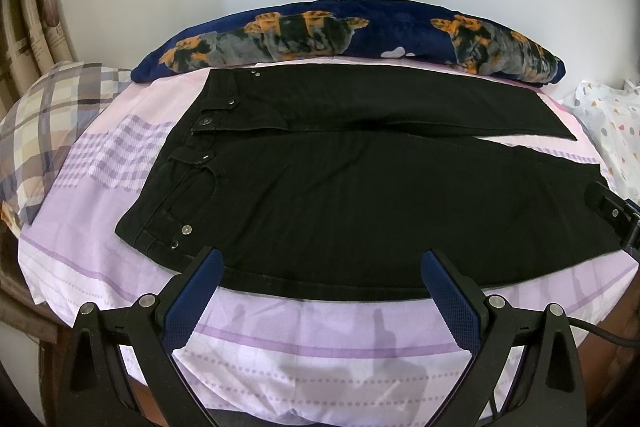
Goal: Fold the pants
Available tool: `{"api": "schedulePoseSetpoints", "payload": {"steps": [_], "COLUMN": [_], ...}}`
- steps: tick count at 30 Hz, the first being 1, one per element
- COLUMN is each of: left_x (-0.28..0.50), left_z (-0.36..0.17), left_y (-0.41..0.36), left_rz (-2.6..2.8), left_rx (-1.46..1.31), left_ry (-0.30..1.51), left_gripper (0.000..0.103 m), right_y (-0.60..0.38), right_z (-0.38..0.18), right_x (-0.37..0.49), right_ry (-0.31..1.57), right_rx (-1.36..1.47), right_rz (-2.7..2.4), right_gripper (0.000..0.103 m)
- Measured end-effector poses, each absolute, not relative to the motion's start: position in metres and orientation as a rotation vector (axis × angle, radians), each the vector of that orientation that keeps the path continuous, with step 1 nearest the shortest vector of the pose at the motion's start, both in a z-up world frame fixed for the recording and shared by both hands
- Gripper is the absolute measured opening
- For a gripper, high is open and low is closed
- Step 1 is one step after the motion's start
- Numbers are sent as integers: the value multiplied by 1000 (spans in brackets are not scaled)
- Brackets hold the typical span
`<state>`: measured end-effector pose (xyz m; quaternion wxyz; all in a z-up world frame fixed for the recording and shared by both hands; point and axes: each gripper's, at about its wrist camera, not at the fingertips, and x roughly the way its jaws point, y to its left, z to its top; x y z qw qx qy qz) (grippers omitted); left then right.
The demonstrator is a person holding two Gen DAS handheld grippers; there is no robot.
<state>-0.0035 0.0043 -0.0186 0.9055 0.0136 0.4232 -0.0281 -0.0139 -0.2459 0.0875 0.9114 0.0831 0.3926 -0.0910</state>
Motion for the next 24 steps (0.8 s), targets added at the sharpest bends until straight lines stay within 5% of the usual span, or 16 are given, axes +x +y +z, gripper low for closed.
{"api": "schedulePoseSetpoints", "payload": {"steps": [24], "left_x": [-5], "left_z": [-26], "left_y": [7], "left_rz": [-63], "left_rx": [24], "left_ry": [884], "left_gripper": [99], "right_y": [-243], "right_z": [86], "right_x": [-13], "right_ry": [817], "right_rx": [173], "right_rz": [-186], "right_gripper": [103]}}
